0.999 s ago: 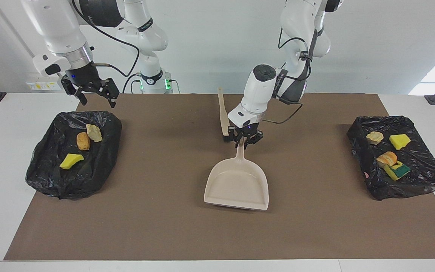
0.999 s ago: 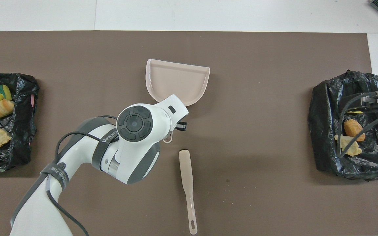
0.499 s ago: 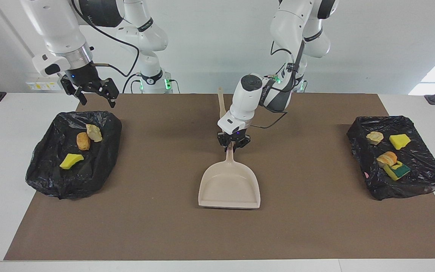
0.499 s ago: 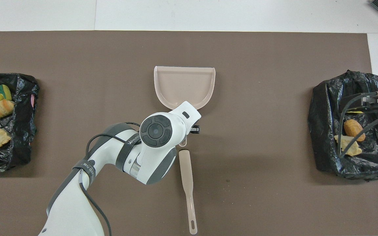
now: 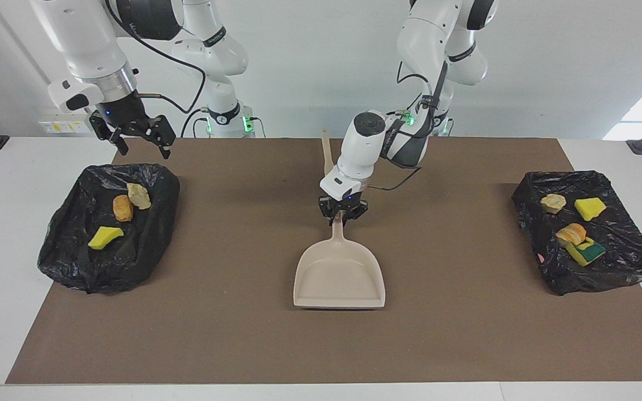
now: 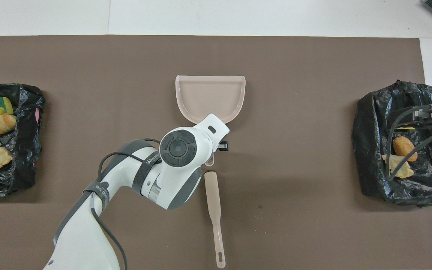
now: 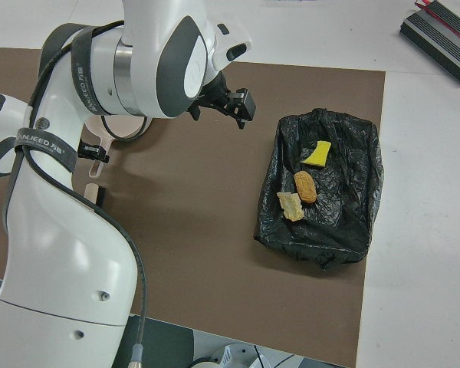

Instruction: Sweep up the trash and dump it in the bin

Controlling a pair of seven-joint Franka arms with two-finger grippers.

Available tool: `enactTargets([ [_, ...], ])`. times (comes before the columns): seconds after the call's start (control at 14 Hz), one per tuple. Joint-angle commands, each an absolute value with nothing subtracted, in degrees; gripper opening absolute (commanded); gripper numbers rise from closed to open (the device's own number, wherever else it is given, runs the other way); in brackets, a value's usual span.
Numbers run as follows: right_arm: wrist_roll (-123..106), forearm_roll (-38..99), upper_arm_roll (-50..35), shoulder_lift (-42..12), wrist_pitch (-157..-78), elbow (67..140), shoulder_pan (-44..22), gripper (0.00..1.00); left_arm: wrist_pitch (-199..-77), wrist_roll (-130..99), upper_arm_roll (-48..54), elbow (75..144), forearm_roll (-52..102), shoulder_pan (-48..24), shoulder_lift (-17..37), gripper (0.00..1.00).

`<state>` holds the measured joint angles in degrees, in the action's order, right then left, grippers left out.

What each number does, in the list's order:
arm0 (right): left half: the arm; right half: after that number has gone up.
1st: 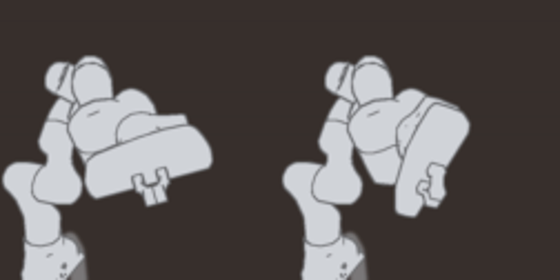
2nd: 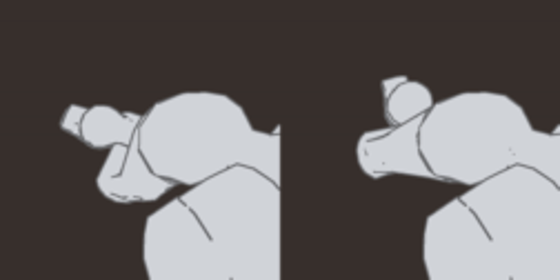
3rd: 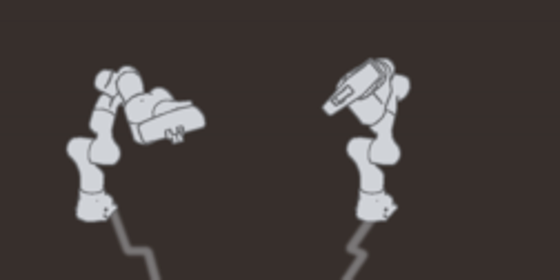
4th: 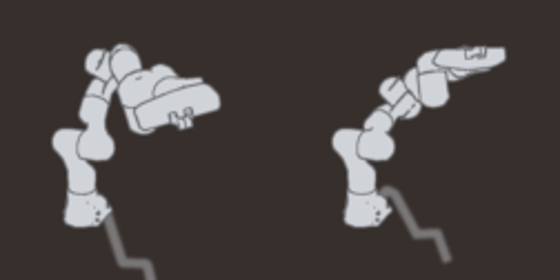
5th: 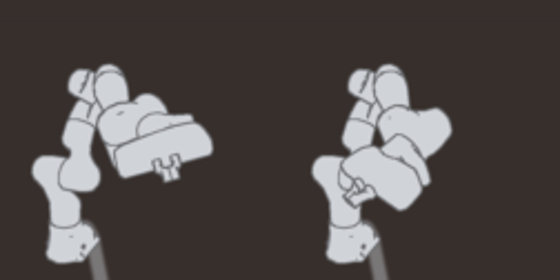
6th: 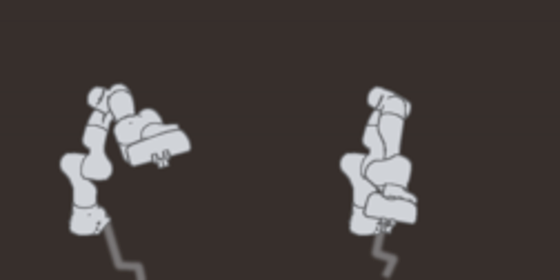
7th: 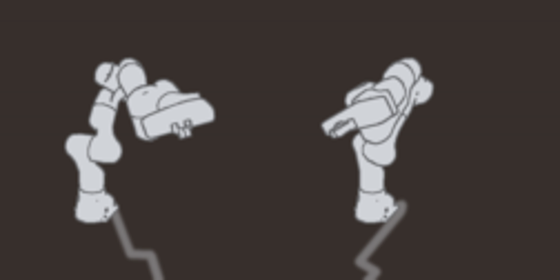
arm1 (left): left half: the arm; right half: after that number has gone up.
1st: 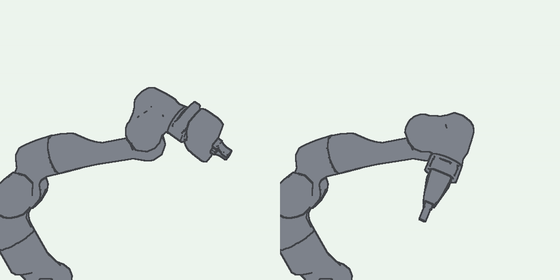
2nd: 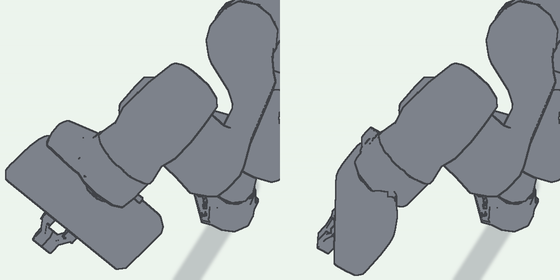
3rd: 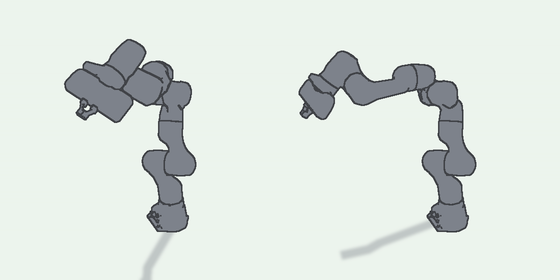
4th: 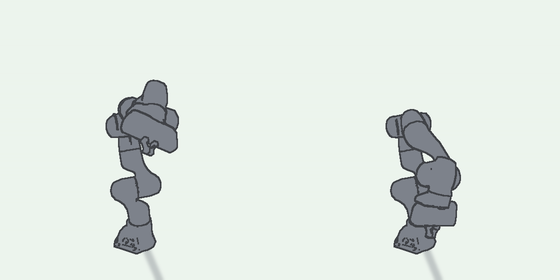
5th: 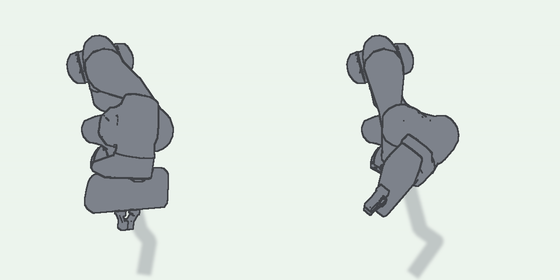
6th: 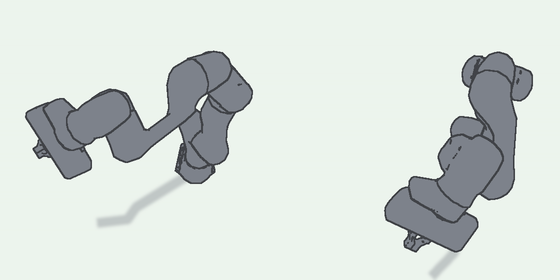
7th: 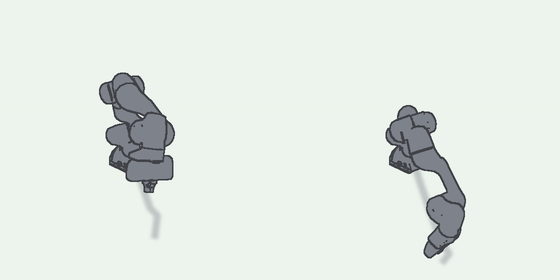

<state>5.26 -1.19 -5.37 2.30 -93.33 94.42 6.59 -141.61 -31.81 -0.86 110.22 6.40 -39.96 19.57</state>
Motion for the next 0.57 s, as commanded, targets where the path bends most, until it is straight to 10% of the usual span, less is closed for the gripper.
enactTargets([
  [0.0, 6.2, 0.0, -5.6, 2.3, -92.3, 94.1, 7.2, 1.00, -138.4, -32.9, -1.7, 109.1, 7.4, -40.1, 18.7, 1.00],
  [0.5, 6.2, 0.0, -5.7, 2.3, -92.0, 94.1, 7.1, 1.00, -126.7, -33.0, -2.4, 106.4, 7.2, -34.7, 12.4, 1.00],
])
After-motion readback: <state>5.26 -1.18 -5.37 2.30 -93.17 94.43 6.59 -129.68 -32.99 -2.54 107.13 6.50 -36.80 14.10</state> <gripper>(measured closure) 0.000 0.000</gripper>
